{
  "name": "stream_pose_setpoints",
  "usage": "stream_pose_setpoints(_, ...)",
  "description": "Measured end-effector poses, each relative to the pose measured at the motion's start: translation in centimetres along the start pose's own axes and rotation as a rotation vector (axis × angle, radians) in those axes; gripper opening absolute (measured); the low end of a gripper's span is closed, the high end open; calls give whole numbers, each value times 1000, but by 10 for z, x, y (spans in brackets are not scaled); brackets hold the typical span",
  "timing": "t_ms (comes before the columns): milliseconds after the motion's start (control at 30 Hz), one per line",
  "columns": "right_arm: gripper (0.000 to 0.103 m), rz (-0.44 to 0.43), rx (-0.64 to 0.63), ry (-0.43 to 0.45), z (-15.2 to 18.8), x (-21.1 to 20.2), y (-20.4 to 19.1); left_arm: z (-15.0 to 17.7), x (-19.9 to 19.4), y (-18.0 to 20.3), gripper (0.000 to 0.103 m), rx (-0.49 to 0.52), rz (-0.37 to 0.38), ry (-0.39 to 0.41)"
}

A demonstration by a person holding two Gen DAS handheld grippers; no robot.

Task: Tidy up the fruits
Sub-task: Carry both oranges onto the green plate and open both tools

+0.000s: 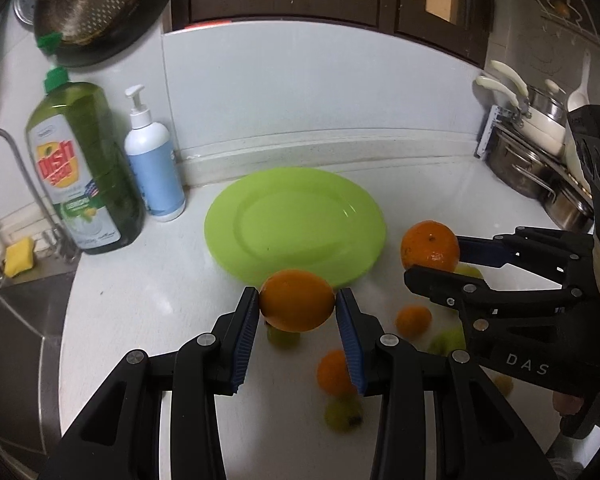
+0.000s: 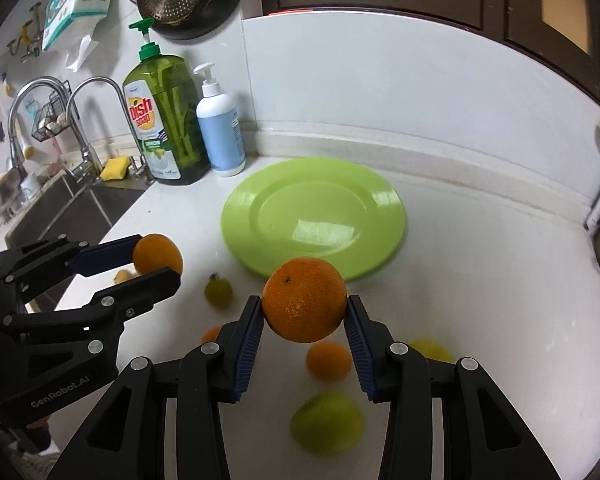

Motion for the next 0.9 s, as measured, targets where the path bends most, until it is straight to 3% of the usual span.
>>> stream_pose_setpoints(233,43,-8,-40,-35,-26,43,14,-20,49,-13,39,-14,29,-55)
stream_pose_setpoints(400,43,-20,-45,-111,-35,78,25,-28,81,-19,39,-9,53,-107)
stream_pose_setpoints(700,43,-40,-39,-229,-34,126,33,-35,124,-26,39,21,66,-188)
stream_pose_setpoints(900,43,-40,-30,-261,-31,139,36,-32,141,-25,39,41,69,-229)
Point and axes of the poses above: each gripper's, at about its wrist camera, not at the fingertips, and x roughly the way its jaws point, y to its right, z to its underside, the point moved 2 cm from there along x, roughly the way its jaws point, and after that the axes turned 7 degrees about y, right-handed, at the moved point
